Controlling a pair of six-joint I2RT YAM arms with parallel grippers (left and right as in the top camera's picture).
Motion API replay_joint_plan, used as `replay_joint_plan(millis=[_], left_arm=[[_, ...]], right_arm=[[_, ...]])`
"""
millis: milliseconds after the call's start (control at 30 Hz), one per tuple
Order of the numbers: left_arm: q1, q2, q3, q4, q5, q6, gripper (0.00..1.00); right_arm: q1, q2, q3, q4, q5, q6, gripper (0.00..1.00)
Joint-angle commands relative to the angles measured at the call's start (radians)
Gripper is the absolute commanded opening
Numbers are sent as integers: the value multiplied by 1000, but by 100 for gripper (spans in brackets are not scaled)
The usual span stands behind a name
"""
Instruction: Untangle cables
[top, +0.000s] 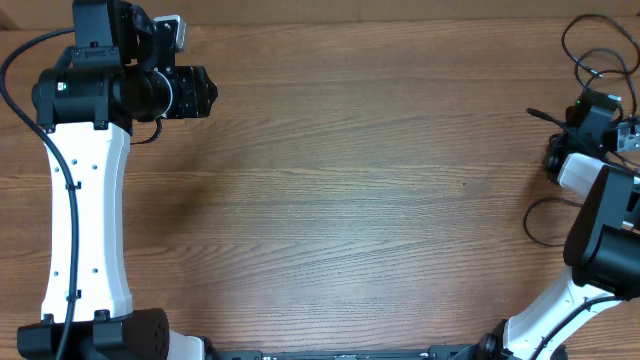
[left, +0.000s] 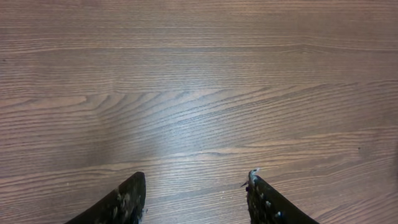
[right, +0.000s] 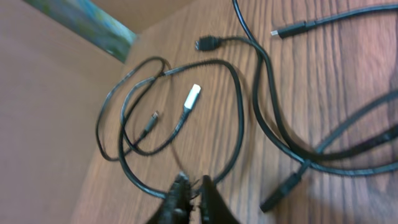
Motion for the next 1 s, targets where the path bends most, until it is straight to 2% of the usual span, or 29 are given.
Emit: replay_joint_plan(millis=[0, 967], left_arm=[[-4, 4, -2, 4, 8, -7, 52], [-4, 4, -2, 4, 11, -26, 51]], right_arm=[[-10, -4, 7, 29, 6, -24, 4], [-90, 138, 9, 99, -36, -30, 4]])
